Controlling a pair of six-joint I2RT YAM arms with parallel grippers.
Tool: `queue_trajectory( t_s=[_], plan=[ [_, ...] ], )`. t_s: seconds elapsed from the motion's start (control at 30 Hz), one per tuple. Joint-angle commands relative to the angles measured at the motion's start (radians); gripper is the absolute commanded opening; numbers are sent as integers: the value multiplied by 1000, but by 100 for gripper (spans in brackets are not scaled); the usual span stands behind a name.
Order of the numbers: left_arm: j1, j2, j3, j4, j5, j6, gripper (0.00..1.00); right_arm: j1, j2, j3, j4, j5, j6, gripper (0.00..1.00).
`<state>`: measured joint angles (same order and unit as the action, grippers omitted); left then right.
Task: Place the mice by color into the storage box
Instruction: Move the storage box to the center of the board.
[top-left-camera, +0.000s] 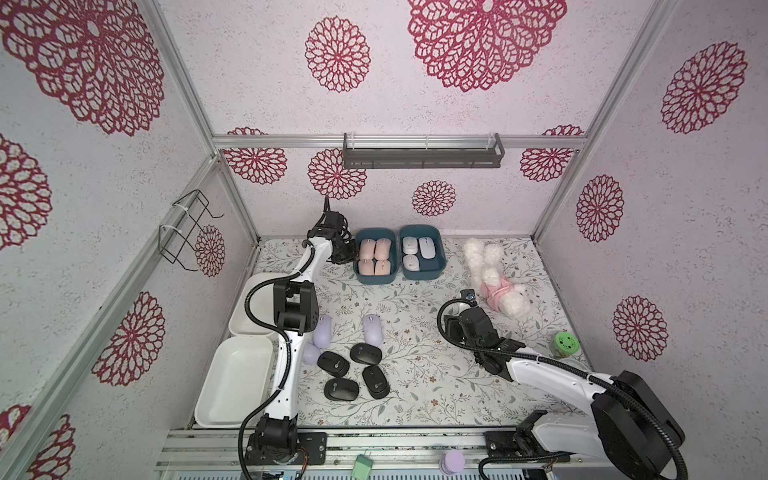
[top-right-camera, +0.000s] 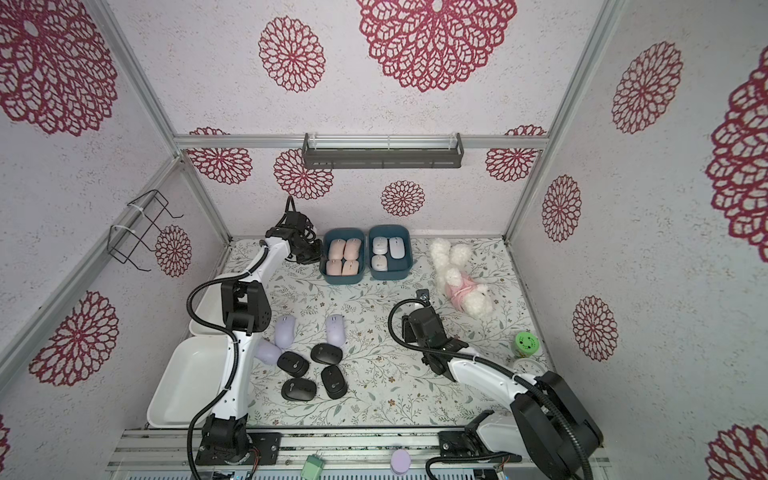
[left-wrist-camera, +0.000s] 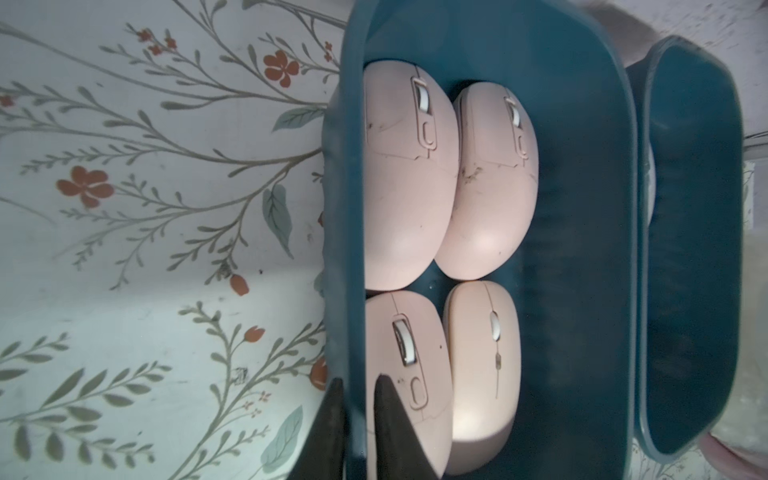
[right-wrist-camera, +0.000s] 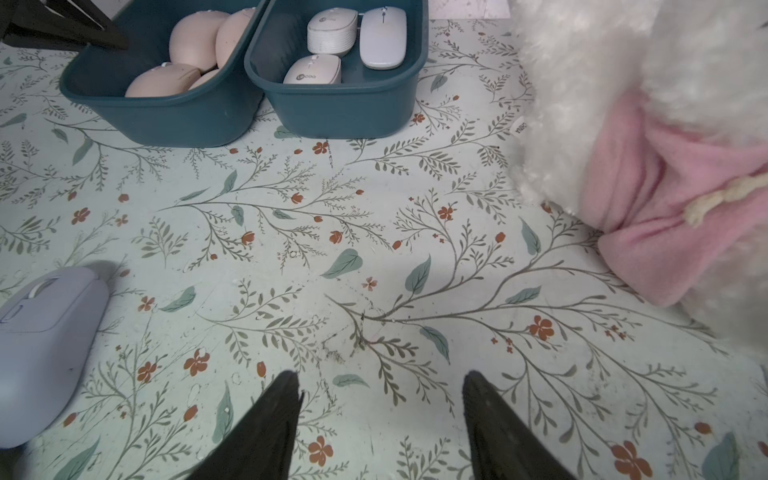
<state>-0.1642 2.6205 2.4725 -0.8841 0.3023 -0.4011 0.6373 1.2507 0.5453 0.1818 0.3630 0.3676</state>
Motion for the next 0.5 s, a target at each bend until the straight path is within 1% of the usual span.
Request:
queue_trajectory(
  t_s=[0.0,0.1,0.13,0.17,0.23,0.27,0.4,0.43,0.47],
  plan=[
    [-3,4,22,53,22,-21,21,-5,-31,-1,10,8,8,65],
    [10,-44,16,27,16,-20,18,-4,-51,-4,6,7,9,65],
    [16,-83,-8,26,4,-22,19,-5,-58,-6,6,8,9,65],
    [23,-135,-46,33,-10,-21,22,-5,-64,-8,8,7,8,65],
    [39,-244,-139,55,-38,-19,30,-5,-77,-10,9,4,8,65],
    [49,-320,-190,66,-60,-18,34,-4,-82,-13,10,5,8,65],
    [98,-576,-426,89,-196,-42,62,-5,-94,-26,26,11,7,66],
    [118,-636,-497,82,-222,-58,68,-5,-95,-26,26,9,9,66],
    [139,-706,-563,66,-238,-72,72,-5,-96,-28,27,8,8,66]
  ],
)
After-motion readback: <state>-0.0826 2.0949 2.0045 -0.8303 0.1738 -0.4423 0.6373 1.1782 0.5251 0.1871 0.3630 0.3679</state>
